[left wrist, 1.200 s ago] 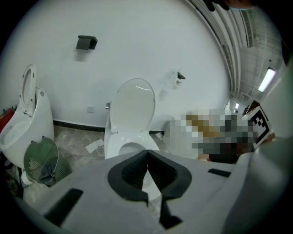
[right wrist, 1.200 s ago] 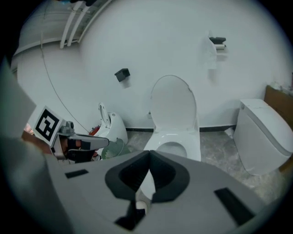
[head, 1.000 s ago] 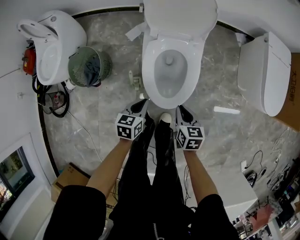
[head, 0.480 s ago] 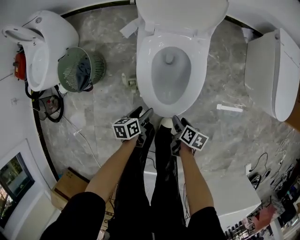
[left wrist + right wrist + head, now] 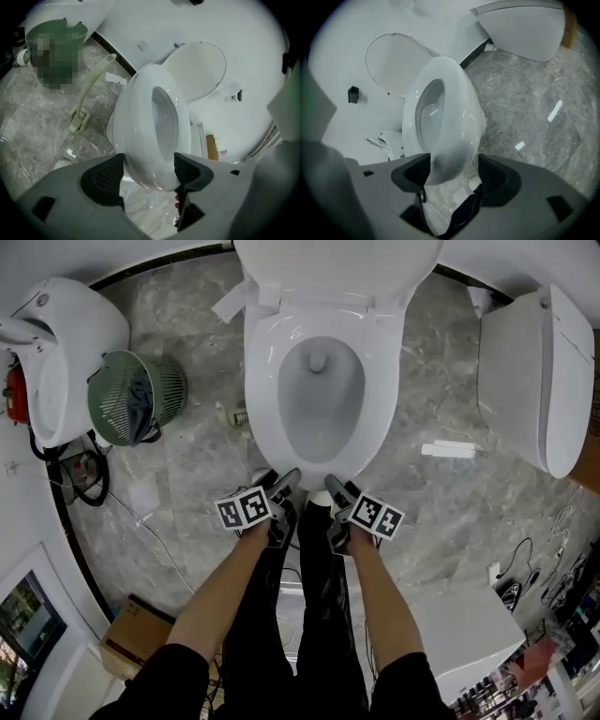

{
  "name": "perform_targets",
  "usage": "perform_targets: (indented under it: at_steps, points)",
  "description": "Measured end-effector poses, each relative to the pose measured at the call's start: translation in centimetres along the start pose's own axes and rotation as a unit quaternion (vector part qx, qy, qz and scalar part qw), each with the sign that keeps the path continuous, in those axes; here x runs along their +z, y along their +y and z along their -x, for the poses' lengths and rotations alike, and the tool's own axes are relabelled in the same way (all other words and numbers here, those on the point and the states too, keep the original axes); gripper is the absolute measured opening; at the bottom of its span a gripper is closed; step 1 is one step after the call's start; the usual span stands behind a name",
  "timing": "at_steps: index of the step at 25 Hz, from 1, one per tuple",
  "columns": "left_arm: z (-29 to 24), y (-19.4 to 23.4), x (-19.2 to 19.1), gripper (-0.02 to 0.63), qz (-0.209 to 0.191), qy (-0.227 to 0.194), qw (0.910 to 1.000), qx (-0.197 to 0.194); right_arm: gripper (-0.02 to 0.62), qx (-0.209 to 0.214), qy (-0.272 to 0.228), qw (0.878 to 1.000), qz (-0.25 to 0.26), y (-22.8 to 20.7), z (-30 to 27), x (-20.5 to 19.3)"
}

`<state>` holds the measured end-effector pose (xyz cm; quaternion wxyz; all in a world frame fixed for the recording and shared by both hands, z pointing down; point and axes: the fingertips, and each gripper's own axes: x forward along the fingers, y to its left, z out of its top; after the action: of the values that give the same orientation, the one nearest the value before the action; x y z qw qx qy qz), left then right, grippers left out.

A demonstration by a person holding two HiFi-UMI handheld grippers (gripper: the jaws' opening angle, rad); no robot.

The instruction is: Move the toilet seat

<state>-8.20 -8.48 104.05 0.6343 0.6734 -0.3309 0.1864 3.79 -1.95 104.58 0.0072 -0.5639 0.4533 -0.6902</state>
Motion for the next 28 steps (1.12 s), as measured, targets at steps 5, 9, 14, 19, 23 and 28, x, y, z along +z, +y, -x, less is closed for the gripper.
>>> perform_targets:
  at_steps: [5,9,14,19,23,28]
  points:
    - [-0.3,-0.5,-0.3,0.312,0.006,-0.004,0.9999,0.012,0.298,0.018,0.012,1.0,-0.01,0.4,-0.6,0.0]
    - [0.4,-0.3,-0.2,0.235,-0.012,0.008,0.9998,0.014,0.297,0.013,0.026,0.999,0.015,0.8,-0.5,-0.3]
    - [1.2,-1.0,-0.3,0.222,-0.004,0.009,0.9998,0.018,0.271,0.022,0.033,0.999,0.005,1.3,0.5,-0.2]
    - [2.4,-1.9,0.2,0.176,-0.013,-0.002,0.9996,0.026,0.216,0.053,0.012,0.998,-0.016,2.4,2.1,0.3]
    - [4.0,-3.8,0.6,0.189,0.004,-0.016,0.9998,0.011,0.221,0.083,-0.007,0.996,-0.029,4.1,4.2,0.8]
    - [6.8,-6.6,2.0,0.149,0.005,-0.042,0.9991,-0.001,0.178,0.114,-0.042,0.992,-0.029,7.2,7.5,1.8]
